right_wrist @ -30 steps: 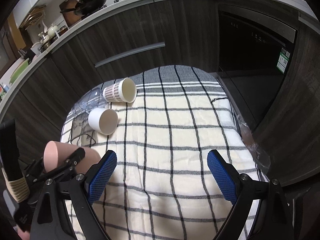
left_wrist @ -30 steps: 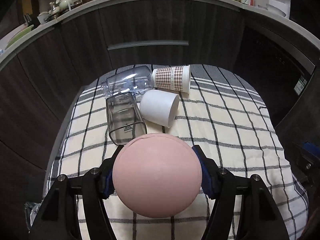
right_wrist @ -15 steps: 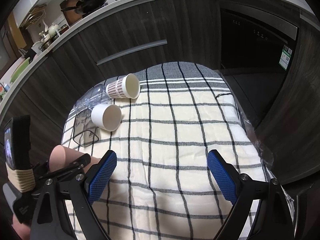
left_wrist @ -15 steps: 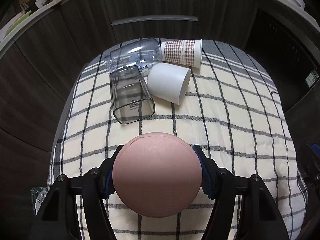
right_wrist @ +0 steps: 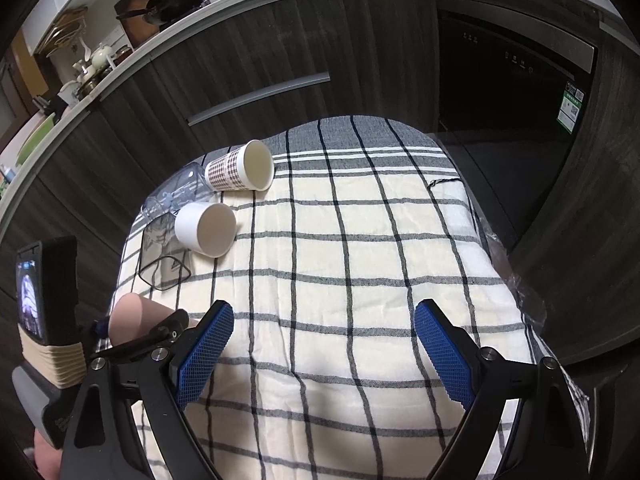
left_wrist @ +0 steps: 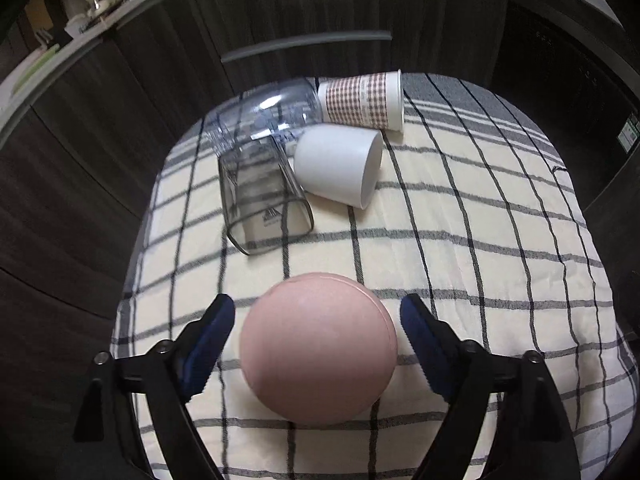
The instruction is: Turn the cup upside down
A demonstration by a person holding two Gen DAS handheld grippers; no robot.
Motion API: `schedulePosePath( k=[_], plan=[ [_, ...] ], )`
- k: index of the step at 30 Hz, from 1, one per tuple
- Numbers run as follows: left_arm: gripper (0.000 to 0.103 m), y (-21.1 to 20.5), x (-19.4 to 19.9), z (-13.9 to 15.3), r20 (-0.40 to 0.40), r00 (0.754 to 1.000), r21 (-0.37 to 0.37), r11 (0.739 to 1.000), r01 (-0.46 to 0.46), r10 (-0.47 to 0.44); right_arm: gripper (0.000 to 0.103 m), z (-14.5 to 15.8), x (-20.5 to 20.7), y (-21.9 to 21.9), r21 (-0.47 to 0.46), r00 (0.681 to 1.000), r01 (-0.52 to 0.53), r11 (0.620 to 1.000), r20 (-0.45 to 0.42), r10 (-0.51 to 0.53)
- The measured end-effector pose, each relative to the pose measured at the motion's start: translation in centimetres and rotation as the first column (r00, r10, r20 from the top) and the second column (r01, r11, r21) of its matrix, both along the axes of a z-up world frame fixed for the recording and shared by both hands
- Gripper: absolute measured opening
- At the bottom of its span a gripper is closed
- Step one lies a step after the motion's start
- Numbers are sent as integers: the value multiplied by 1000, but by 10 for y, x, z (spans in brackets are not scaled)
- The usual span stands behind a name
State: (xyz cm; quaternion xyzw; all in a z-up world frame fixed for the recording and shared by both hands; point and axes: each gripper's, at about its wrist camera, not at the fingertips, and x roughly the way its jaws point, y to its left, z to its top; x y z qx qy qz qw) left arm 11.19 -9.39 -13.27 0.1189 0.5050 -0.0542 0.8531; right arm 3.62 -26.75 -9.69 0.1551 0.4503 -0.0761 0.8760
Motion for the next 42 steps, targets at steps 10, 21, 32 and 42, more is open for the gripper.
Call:
schedulePosePath(
  k=[10,21,32,42],
  plan=[
    [86,20,-21,32,44,999,-62,998,-5,8,92,21,-8,12,-21,999,-26,999,42,26],
    [88,53,-63,74,151,987,-118,992,-35,53,92,43,-24,39,-60,994,-67,996,87,72],
    [88,80,-88,87,193,977,-133,989,-64,89,92,63,-38,73,-159,982,-99,982,146,122],
    [88,100,-110,96,263,955,-143,985,-100,135,92,84,-58,95,-266,964,-58,962,237,124]
  ],
)
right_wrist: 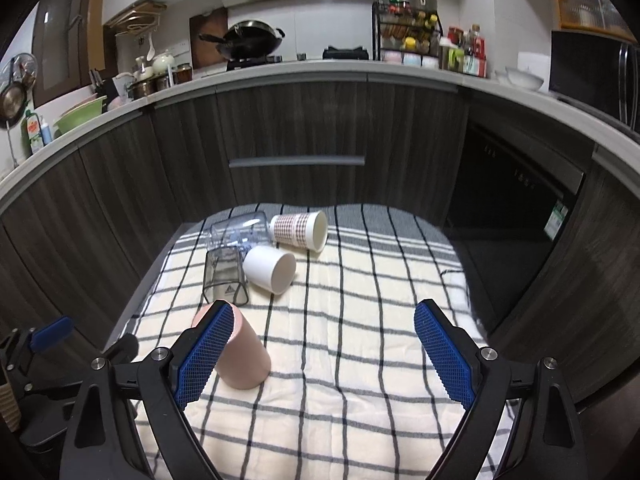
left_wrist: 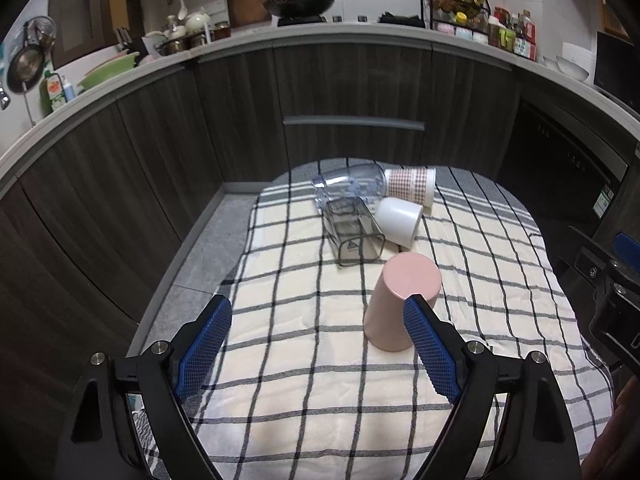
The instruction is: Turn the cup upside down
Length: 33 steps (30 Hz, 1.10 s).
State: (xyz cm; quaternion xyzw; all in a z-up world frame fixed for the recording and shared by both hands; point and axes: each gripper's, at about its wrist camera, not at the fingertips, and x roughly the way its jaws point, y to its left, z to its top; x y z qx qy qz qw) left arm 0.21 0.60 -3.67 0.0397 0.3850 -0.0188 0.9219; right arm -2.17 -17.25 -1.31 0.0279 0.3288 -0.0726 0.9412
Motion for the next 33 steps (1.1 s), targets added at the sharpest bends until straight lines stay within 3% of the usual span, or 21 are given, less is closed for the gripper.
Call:
schedulePosePath(
  k=[17,33],
  plan=[
    [92,12,-21,24,114,993,-4,1000,-19,19,92,19,-18,14,-18,997,1,1000,74,1],
    [93,11,-23,29,124,992,-3,1000,-14,15,92,24,-22,14,-14,996,0,1000,86,2]
  ],
)
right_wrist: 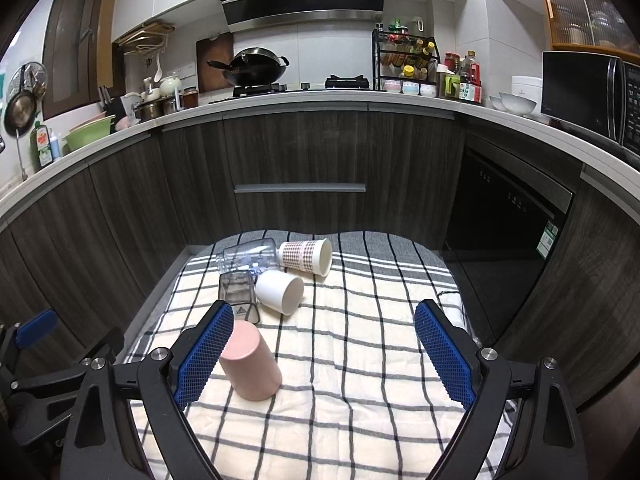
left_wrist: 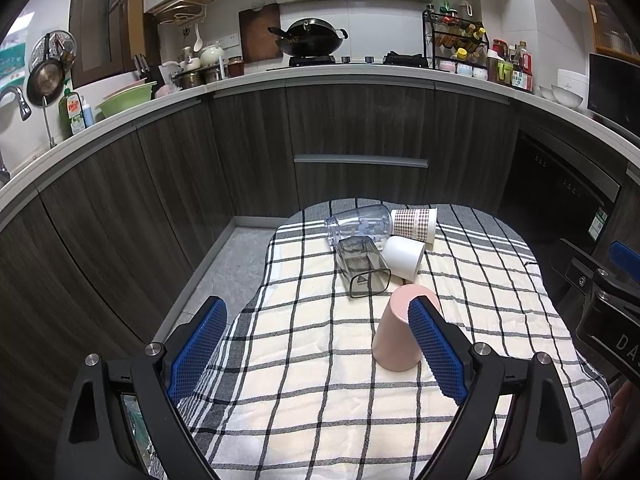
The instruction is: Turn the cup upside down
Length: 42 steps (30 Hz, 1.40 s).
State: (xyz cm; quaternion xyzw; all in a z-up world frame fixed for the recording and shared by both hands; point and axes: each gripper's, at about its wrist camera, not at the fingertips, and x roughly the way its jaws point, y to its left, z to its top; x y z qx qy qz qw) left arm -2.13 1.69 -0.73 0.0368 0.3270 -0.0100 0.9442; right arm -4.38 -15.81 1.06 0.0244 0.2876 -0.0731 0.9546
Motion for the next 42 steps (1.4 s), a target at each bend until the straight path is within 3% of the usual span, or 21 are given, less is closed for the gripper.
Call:
schedulePosePath(
  k=[42],
  plan=[
    [99,0,0,-5,-26,1000,-4,1000,-2,2,92,0,-1,0,9,1000,5,1000,0,-5]
  ],
)
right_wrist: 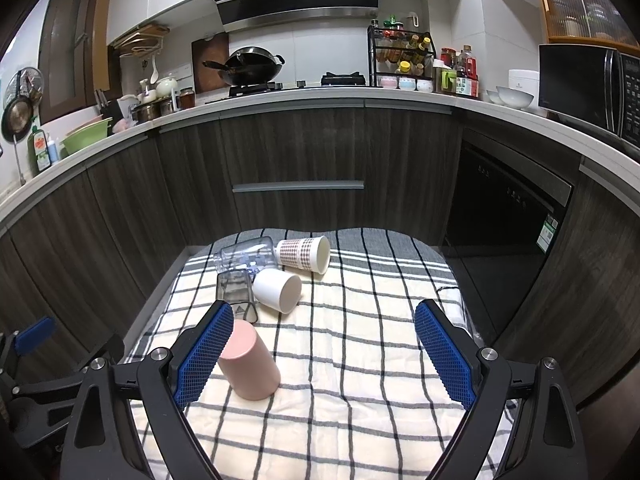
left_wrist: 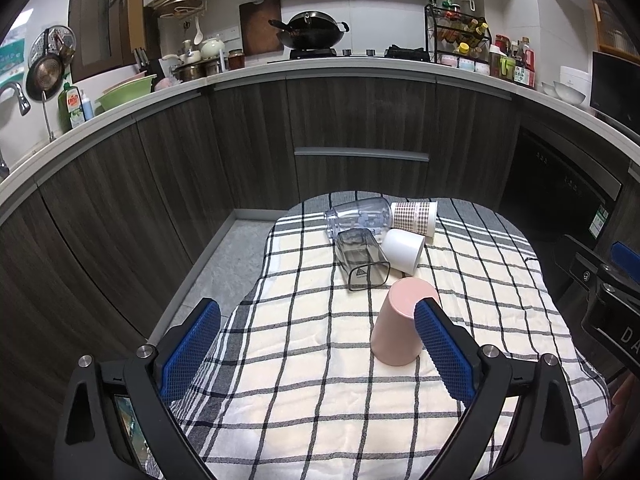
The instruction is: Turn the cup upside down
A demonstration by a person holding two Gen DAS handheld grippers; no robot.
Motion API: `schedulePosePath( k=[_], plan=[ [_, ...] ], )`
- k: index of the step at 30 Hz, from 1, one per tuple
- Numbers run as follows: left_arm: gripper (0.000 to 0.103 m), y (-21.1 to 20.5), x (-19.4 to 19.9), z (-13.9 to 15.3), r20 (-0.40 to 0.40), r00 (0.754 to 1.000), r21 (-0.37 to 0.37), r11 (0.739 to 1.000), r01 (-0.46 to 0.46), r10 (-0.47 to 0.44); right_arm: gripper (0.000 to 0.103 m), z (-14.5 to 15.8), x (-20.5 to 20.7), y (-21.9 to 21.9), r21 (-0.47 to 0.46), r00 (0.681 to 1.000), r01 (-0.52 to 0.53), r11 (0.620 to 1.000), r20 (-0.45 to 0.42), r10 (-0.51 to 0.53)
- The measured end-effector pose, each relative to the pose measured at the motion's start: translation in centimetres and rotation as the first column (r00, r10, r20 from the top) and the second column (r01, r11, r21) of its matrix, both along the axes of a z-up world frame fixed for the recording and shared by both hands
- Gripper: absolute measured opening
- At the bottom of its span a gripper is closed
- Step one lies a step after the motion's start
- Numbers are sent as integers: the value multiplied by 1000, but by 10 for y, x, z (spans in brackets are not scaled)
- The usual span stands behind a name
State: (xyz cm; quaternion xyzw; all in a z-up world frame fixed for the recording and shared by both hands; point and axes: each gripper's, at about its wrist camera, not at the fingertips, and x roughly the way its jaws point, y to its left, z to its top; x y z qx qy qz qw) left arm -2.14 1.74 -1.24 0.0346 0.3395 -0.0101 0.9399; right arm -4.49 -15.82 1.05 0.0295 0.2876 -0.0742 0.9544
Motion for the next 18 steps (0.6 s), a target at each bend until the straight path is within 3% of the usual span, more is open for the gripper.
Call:
schedulePosePath(
  k=[18],
  plan=[
    [103,-3,4,-5,-26,1000,8,1000,1,-1,92,-6,2,-3,4,1000,7,1000,-14,-7]
  ],
)
